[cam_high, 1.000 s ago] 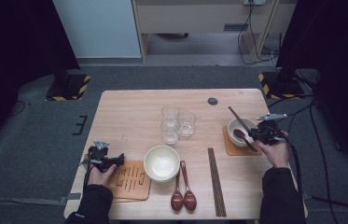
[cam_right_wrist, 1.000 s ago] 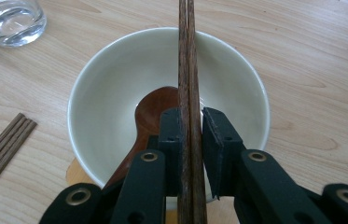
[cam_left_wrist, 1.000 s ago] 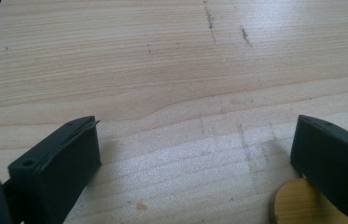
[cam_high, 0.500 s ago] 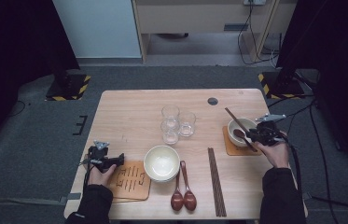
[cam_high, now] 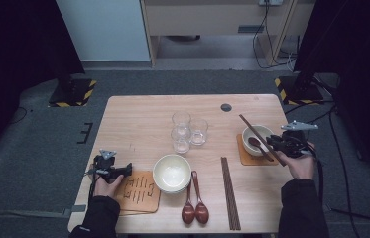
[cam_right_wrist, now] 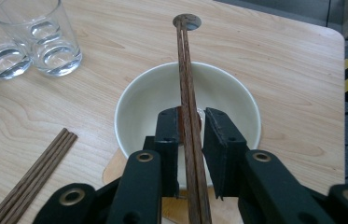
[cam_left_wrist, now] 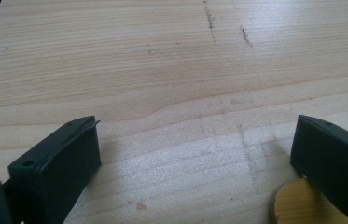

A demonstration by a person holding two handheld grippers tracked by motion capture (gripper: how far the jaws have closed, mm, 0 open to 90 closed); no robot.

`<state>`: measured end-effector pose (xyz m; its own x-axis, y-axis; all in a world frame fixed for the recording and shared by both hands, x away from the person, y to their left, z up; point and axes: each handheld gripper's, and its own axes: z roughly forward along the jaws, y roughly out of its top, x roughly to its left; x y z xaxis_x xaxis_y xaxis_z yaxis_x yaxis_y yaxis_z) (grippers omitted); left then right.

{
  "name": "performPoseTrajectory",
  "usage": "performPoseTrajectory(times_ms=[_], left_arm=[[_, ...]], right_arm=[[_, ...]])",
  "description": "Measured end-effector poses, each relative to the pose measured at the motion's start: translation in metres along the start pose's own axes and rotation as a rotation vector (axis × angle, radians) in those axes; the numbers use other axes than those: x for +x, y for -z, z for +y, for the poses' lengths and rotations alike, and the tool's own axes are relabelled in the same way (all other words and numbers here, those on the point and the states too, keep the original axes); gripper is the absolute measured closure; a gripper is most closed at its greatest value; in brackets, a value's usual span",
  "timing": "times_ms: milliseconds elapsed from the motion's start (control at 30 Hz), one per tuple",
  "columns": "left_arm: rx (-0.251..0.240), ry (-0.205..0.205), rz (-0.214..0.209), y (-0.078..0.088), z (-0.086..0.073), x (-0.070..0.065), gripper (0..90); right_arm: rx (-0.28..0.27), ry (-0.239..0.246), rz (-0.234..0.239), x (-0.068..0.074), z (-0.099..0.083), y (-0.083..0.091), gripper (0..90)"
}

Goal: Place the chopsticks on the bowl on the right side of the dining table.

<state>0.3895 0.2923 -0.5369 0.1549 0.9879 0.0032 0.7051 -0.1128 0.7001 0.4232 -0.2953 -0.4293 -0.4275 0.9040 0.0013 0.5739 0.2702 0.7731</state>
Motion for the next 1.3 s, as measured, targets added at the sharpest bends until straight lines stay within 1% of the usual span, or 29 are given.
performPoseTrajectory(times_ms=[33, 233, 333, 467, 567, 700, 800, 900, 967, 1200, 1300], left_arm=[[0.000, 0.000, 0.000, 0.000, 0.000, 0.000, 0.3], [0.000, 0.000, 0.000, 0.000, 0.000, 0.000, 0.2], [0.000, 0.000, 0.000, 0.000, 0.000, 0.000, 0.3], [0.000, 0.000, 0.000, 0.000, 0.000, 0.000, 0.3], [0.000, 0.000, 0.000, 0.000, 0.000, 0.000, 0.2], [0.000, 0.000, 0.000, 0.000, 0.000, 0.000, 0.3], [0.000, 0.000, 0.000, 0.000, 0.000, 0.000, 0.3], [0.000, 0.000, 0.000, 0.000, 0.000, 0.000, 0.3], [0.000, 0.000, -0.001, 0.000, 0.000, 0.000, 0.3], [0.000, 0.000, 0.000, 0.000, 0.000, 0.000, 0.2], [0.000, 0.000, 0.000, 0.000, 0.000, 0.000, 0.3]], right_arm=[[-0.001, -0.009, 0.000, 0.001, -0.001, 0.003, 76.9], [-0.003, -0.018, -0.020, 0.002, -0.011, 0.016, 79.0], [-0.004, -0.025, -0.019, 0.003, -0.015, 0.021, 80.2], [0.018, -0.022, -0.025, 0.005, -0.022, 0.024, 81.4], [0.029, -0.032, -0.027, 0.007, -0.029, 0.026, 81.9], [0.032, -0.048, -0.024, 0.007, -0.036, 0.027, 83.3], [0.038, -0.047, -0.017, 0.009, -0.039, 0.026, 84.0], [0.059, -0.039, -0.017, 0.012, -0.043, 0.025, 84.8], [0.064, -0.046, -0.014, 0.013, -0.045, 0.025, 85.0], [0.086, -0.062, -0.029, 0.009, -0.049, 0.023, 84.8], [0.087, -0.071, -0.040, 0.006, -0.050, 0.023, 84.2]])
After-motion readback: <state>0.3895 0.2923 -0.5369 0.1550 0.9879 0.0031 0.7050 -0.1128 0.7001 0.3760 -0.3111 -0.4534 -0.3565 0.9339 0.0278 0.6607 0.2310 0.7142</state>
